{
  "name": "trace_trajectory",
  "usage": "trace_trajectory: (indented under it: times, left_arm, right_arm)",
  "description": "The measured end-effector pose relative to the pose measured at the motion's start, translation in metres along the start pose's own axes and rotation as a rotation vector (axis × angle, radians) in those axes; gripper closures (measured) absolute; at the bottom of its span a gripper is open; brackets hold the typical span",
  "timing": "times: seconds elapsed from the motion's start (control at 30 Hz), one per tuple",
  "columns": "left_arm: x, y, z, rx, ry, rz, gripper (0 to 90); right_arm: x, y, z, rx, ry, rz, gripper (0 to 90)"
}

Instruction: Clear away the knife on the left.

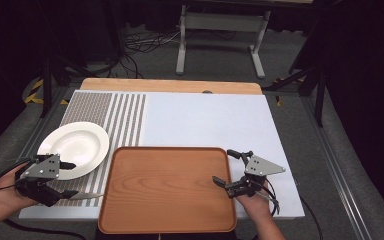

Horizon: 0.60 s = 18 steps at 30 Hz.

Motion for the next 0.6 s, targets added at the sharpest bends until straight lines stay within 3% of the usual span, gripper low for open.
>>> trace_trajectory:
  times: [0.27, 0.6]
  left_arm:
    - [0.005, 0.0, 0.008, 0.034, -0.098, 0.029, 25.8]
    - [0.008, -0.003, 0.017, 0.076, -0.178, 0.065, 33.5]
  right_arm:
    - [0.001, 0.0, 0.0, -0.001, 0.0, -0.014, 1.7]
    - [0.001, -0.002, 0.0, 0.0, 0.006, -0.035, 1.7]
Point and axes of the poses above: each handheld gripper's, and its own axes: x roughly forward along the jaws, z roughly out of its underside, y roughly to its right, the point moved 4 cm from there along x, roughly forward along the jaws, and after that the axes turned 15 degrees about -y, right-handed, at the moved point
